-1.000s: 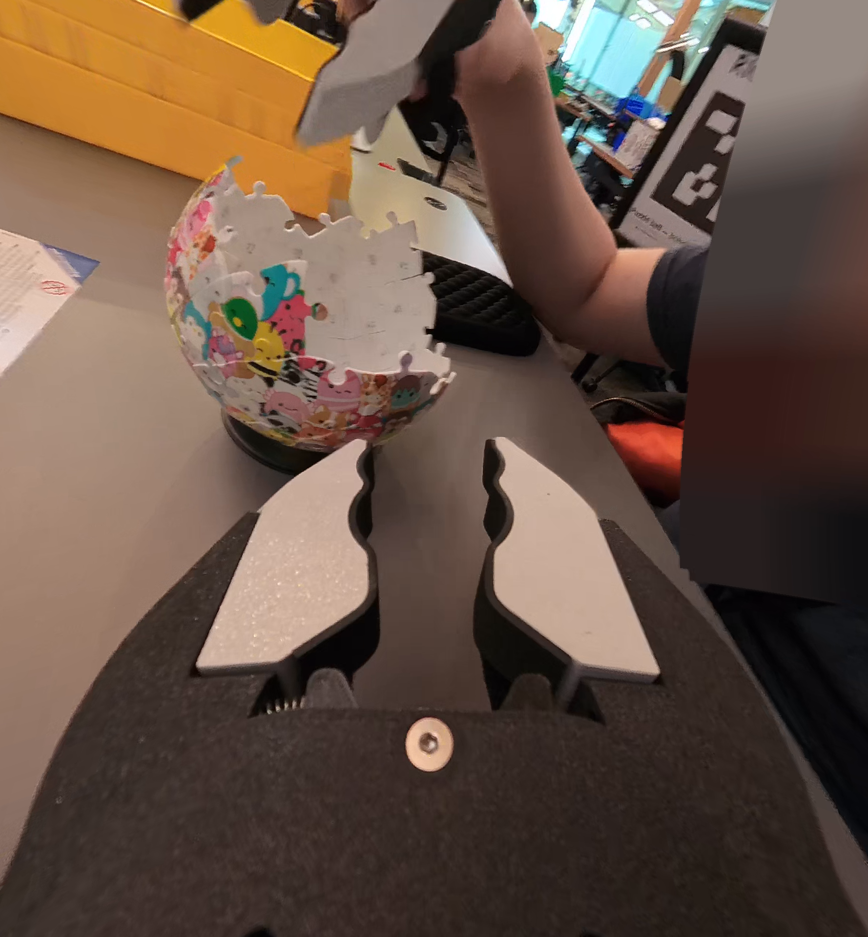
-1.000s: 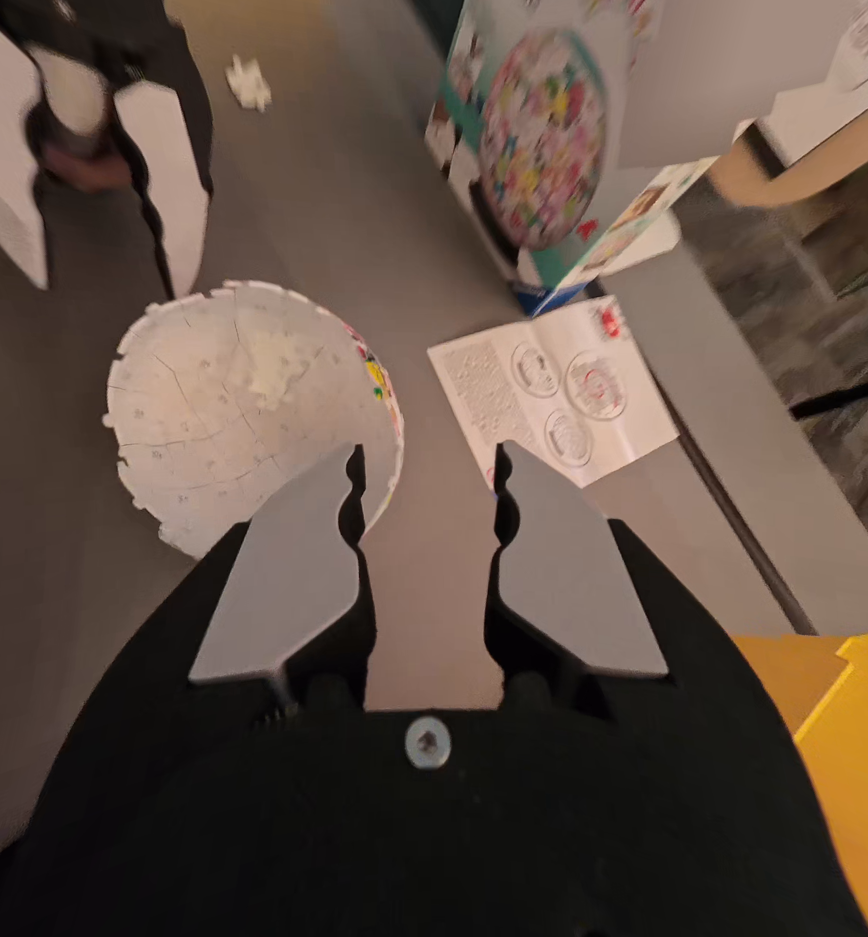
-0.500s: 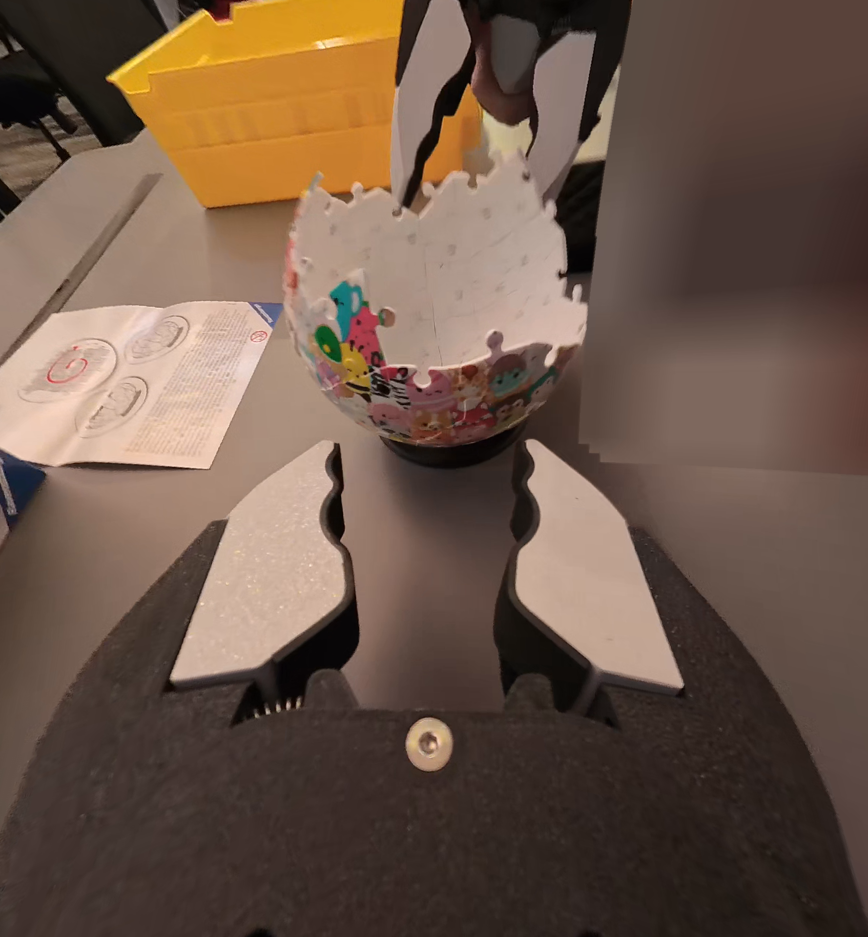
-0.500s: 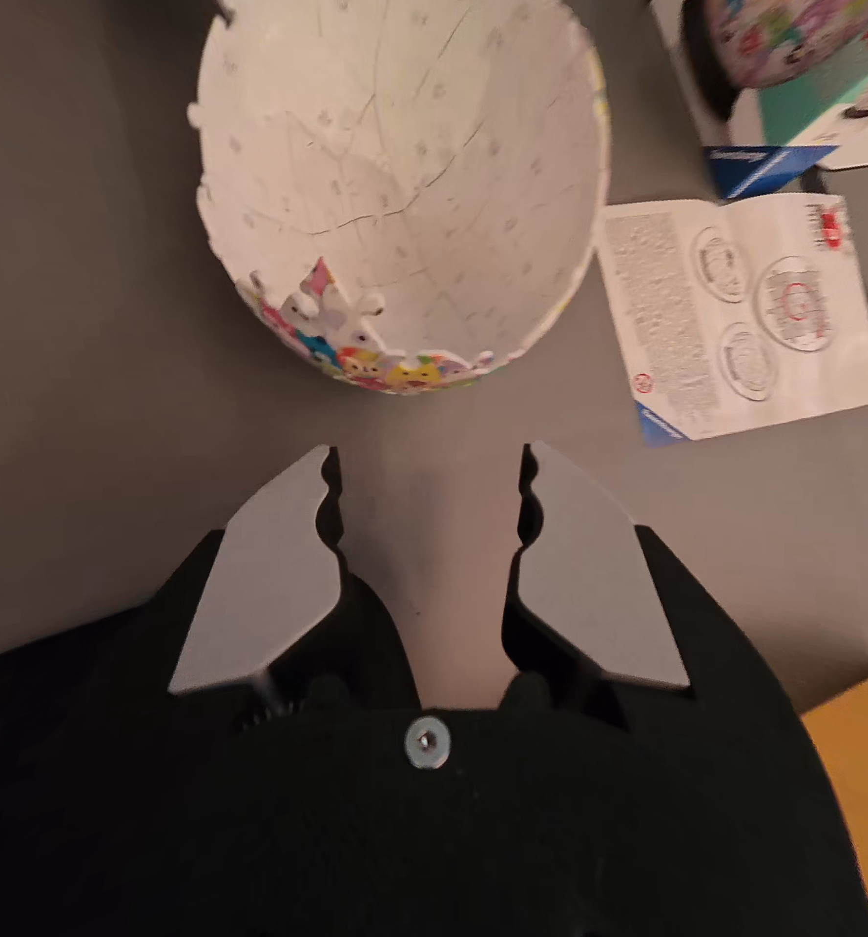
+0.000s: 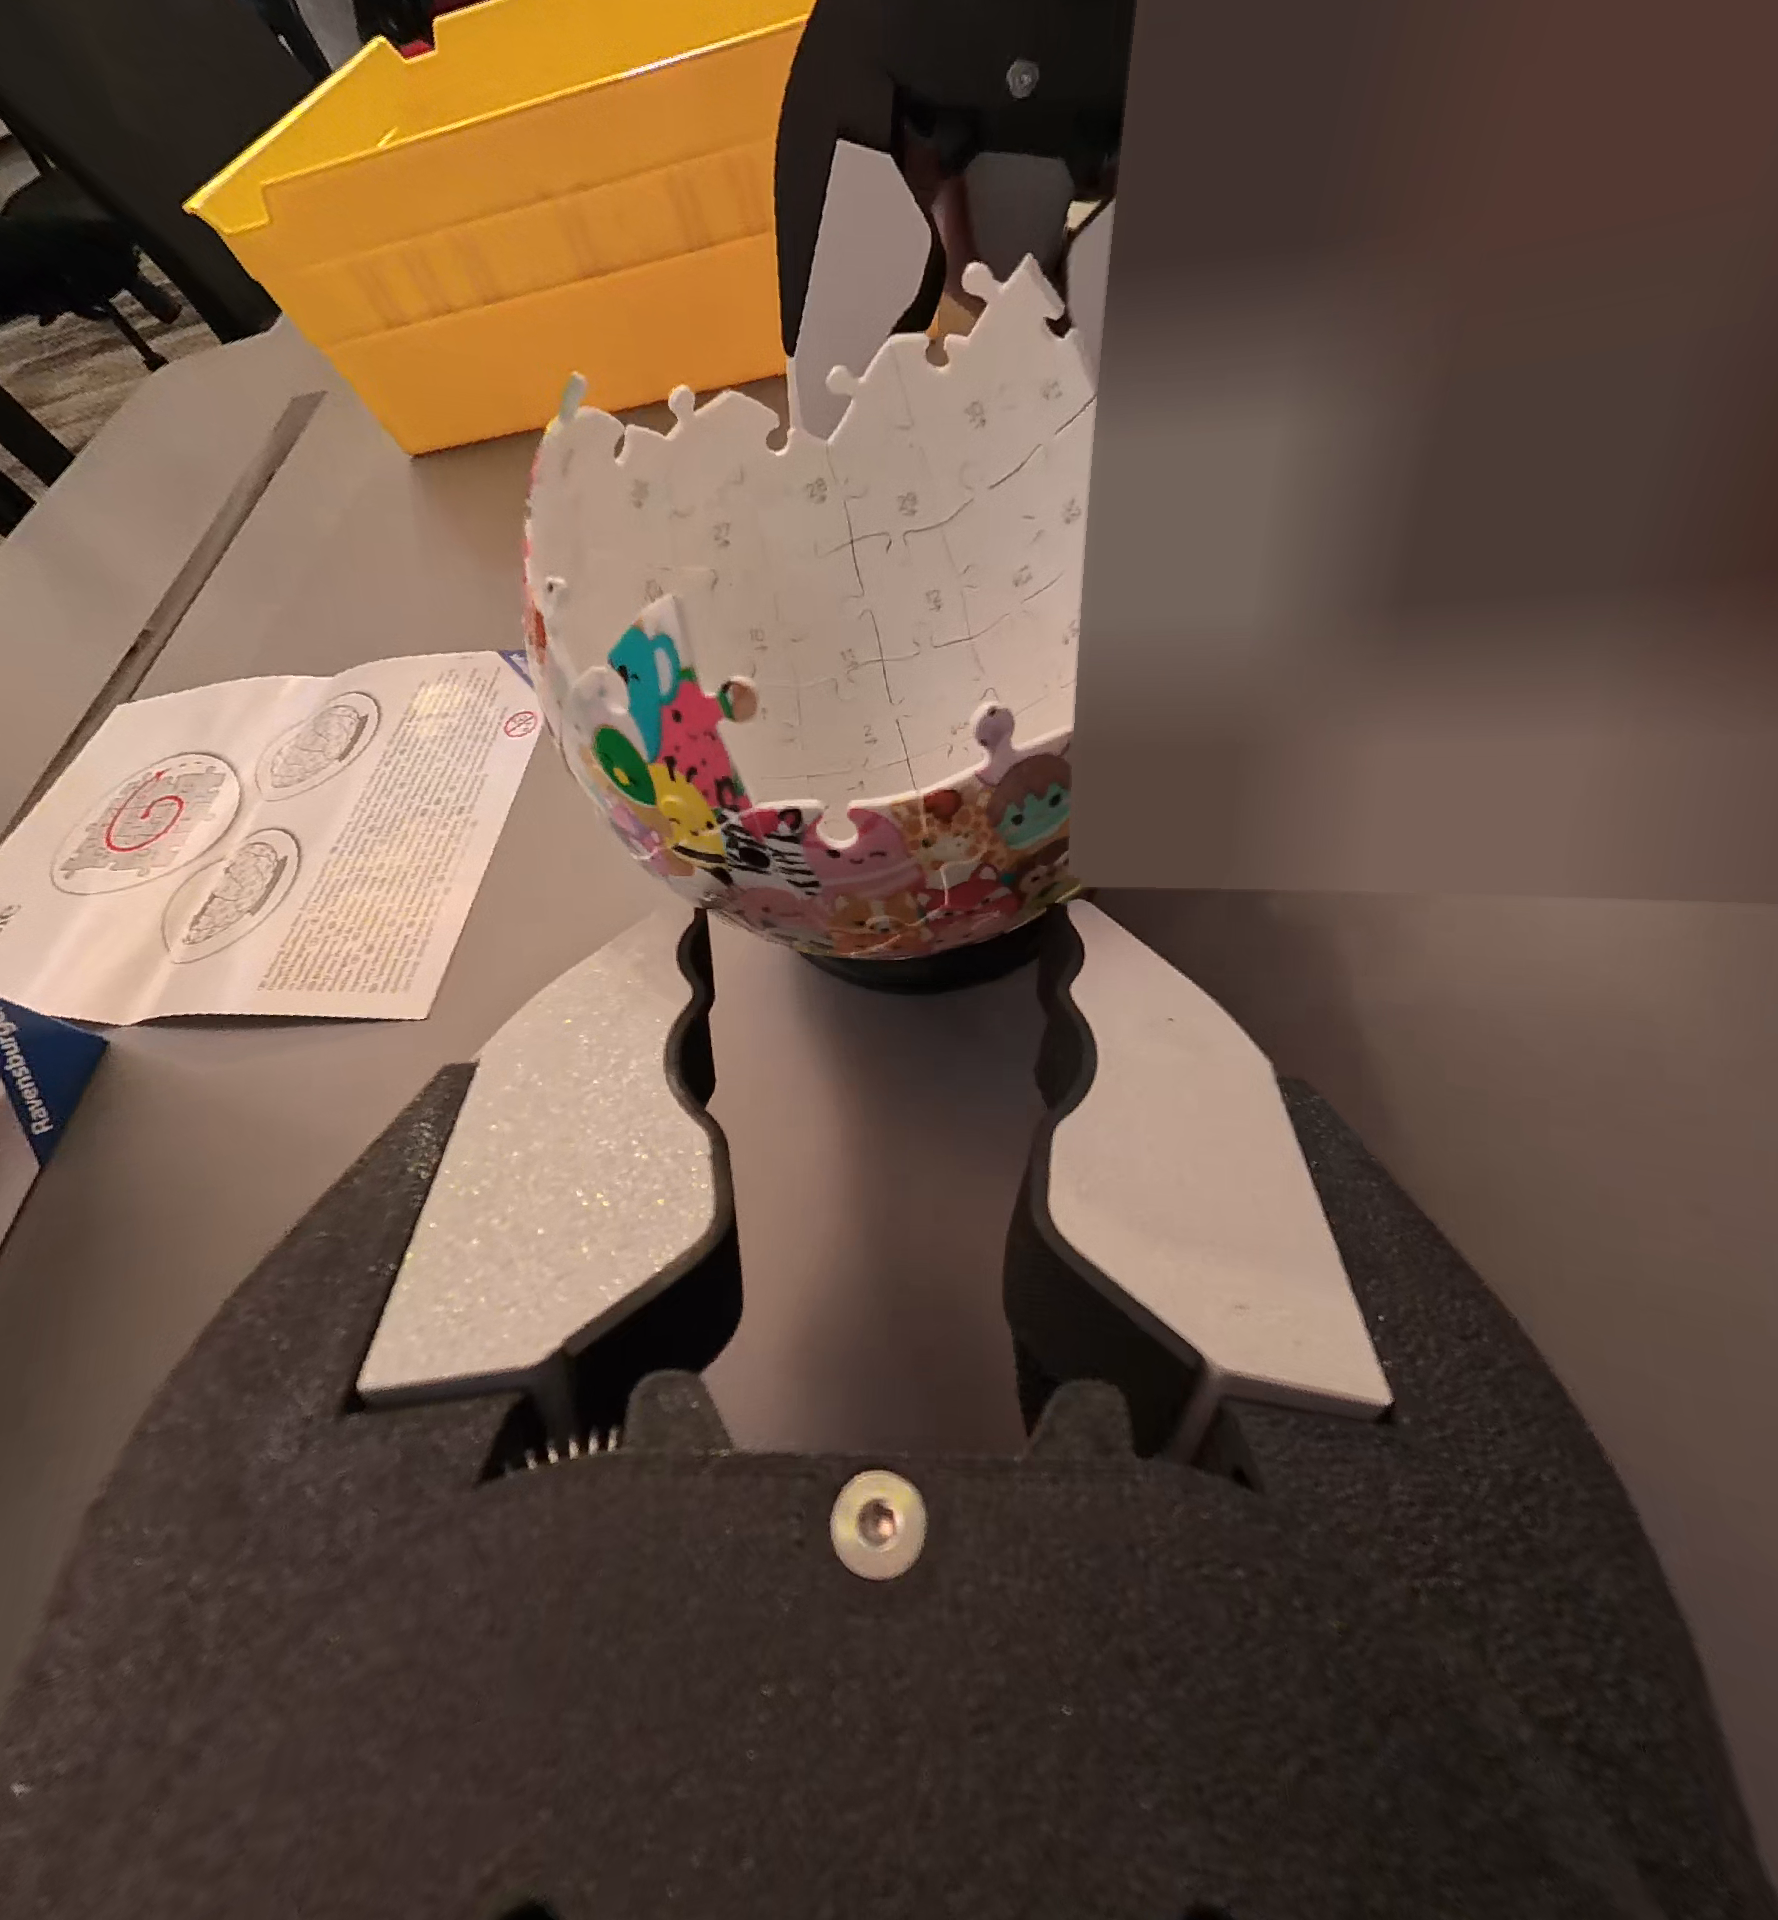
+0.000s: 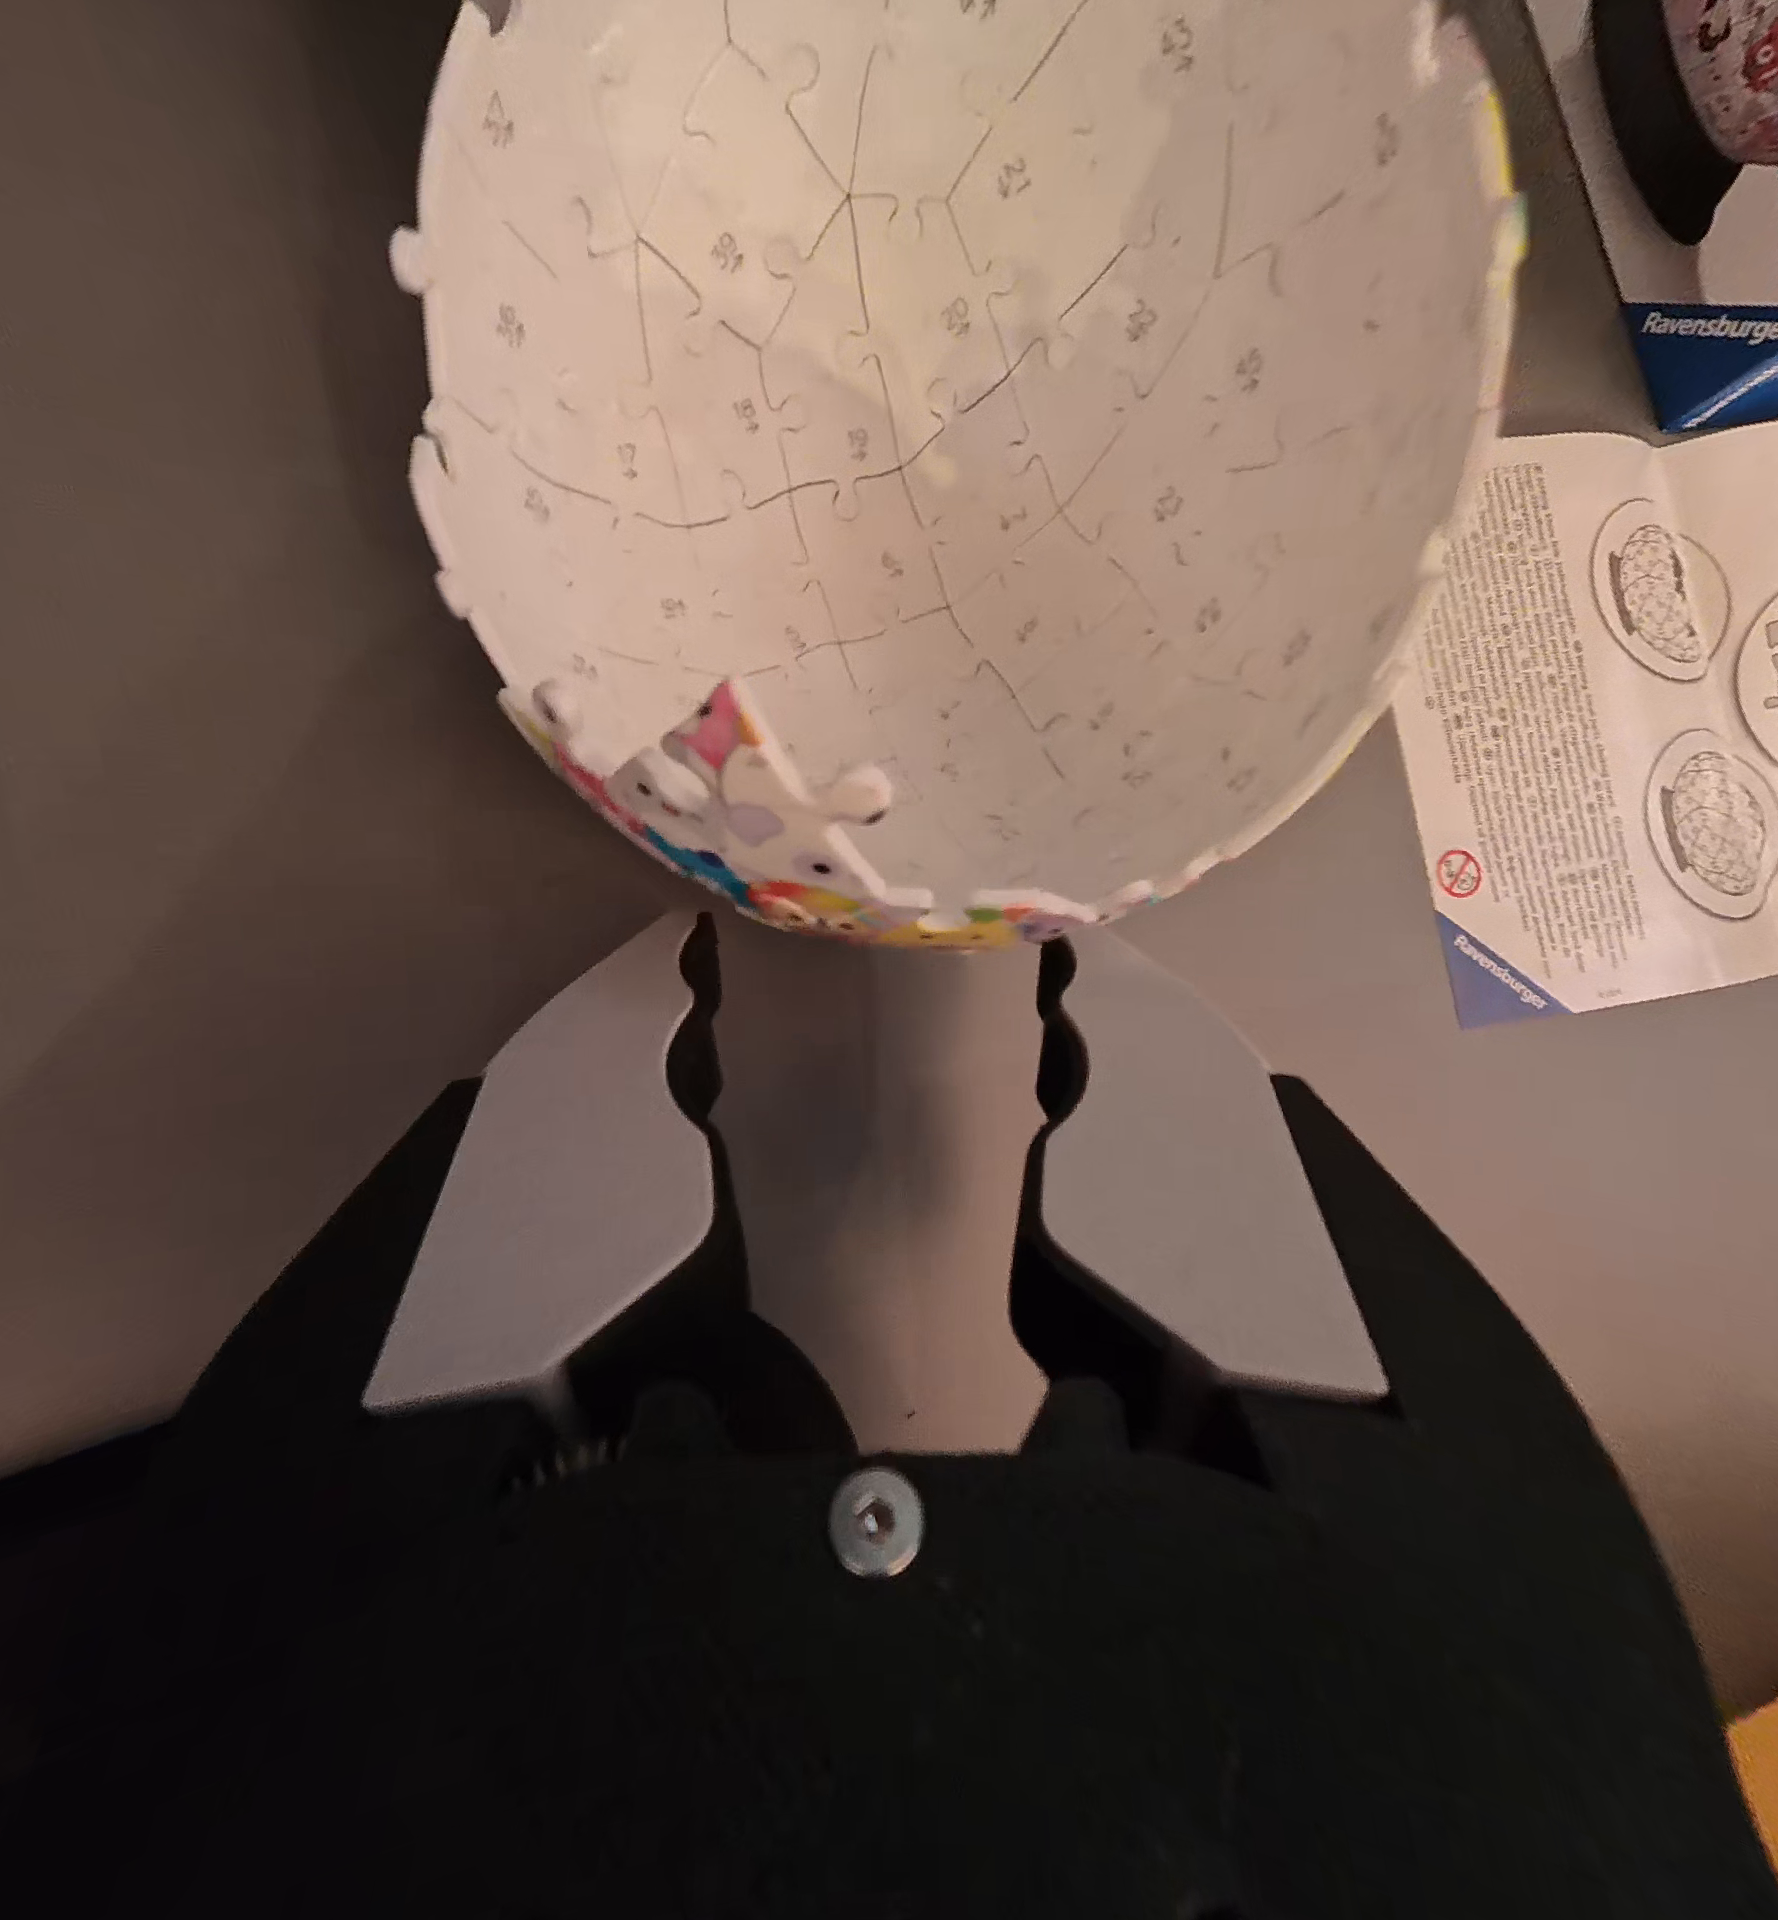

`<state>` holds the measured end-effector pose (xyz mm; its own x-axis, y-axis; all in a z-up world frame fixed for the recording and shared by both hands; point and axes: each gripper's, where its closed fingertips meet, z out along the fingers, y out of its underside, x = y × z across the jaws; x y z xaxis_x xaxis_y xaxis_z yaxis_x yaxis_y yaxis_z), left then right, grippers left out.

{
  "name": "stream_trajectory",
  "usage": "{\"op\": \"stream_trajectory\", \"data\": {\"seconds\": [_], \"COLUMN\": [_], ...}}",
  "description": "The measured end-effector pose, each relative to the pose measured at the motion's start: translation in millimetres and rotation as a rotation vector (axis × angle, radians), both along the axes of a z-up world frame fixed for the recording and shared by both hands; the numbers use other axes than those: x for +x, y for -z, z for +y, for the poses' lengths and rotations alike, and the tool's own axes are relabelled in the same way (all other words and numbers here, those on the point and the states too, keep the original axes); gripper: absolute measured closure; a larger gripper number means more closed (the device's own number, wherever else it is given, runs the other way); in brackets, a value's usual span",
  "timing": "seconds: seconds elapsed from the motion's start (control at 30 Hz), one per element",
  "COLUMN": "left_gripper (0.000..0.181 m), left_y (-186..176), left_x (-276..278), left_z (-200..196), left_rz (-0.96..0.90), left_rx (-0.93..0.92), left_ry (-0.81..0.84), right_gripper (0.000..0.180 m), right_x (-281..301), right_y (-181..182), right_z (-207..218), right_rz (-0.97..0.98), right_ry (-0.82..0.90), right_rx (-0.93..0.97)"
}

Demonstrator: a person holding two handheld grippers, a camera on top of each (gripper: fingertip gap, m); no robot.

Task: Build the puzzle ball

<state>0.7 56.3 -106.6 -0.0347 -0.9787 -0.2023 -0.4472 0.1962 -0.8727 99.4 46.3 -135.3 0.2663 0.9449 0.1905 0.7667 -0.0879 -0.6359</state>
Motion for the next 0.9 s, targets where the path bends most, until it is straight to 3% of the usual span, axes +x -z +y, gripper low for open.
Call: {"op": "stream_trajectory", "data": {"seconds": [0.47,0.9], "left_gripper": [0.119,0.118], "left_y": [-3.5,-18.2], "left_x": [4.3,-6.8], "left_z": [-4.7,-6.9], "left_rz": [-0.027,-0.072], "left_rx": [-0.315,-0.312], "left_ry": [-0.013,-0.023], "right_gripper": [0.125,0.116], "right_x": [-5.1,5.3], "right_y": [-11.0,-8.7], "right_z": [-15.1,-14.3], "right_rz": [0.21,0.116], "right_ry": [0.104,0.115], "right_rx": [-0.421,-0.312]}}
